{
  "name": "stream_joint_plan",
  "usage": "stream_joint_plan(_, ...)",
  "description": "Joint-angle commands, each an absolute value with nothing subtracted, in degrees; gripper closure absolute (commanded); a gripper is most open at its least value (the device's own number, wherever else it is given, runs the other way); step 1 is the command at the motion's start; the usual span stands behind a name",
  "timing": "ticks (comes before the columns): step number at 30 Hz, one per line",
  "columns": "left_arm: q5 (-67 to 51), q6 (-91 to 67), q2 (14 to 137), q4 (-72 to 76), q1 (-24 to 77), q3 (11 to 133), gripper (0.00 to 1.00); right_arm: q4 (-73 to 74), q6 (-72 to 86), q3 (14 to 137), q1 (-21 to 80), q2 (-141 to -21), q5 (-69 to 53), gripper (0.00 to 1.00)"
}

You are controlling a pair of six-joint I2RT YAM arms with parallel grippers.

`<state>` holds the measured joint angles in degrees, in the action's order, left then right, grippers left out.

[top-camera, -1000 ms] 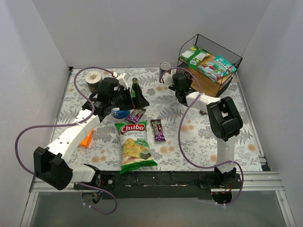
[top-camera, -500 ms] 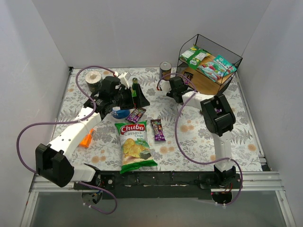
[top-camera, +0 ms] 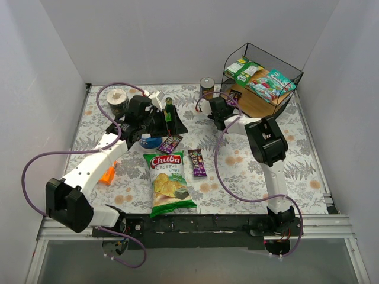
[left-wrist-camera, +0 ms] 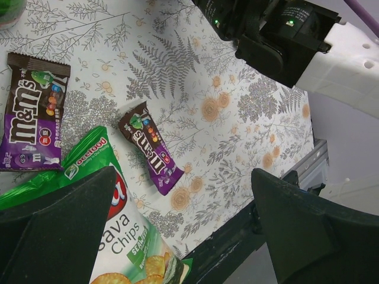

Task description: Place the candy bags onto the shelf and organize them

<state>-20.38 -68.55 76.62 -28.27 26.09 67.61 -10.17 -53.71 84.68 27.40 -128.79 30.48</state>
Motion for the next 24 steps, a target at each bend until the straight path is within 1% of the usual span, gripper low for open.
stream_joint_plan(1,-21.4,-68.0,76.9,-28.6,26.0,69.0,0.02,-15.6,-53.7,86.6,27.3,-131.3,34.6,0.48)
stream_joint_plan(5,-21.4,-68.1,77.3,-28.7,26.0,69.3,0.02,-14.2,-51.8,89.7,27.2,-133.2,35.0,0.49)
stream_joint_plan(8,-21.4,-68.0,77.6,-28.9,26.0,69.5,0.02,-14.5,-51.0,91.6,27.2,-134.2,36.0,0.52)
stream_joint_plan(13,-21.0,-68.3,77.2,-29.8,26.0,69.3,0.02,-15.3,-50.1,94.7,26.8,-136.4,37.5,0.63)
stream_joint_plan(14,-20.9,-68.4,77.2,-30.0,26.0,69.3,0.02,-15.4,-49.9,95.0,26.7,-136.9,37.6,0.67)
stream_joint_plan(17,-20.7,-68.4,76.9,-30.4,26.0,69.7,0.02,-16.1,-49.7,96.0,26.7,-137.8,38.1,0.72)
stream_joint_plan(18,-20.6,-68.4,77.0,-30.5,26.0,69.7,0.02,-16.2,-49.7,96.2,26.7,-137.9,38.2,0.76)
stream_joint_plan(23,-20.8,-68.7,77.1,-30.8,26.0,69.5,0.02,-18.6,-50.0,99.0,26.6,-138.7,40.1,0.85)
stream_joint_plan(24,-20.7,-68.9,77.0,-30.7,26.0,69.4,0.02,-19.1,-50.3,99.6,26.5,-138.9,40.5,0.88)
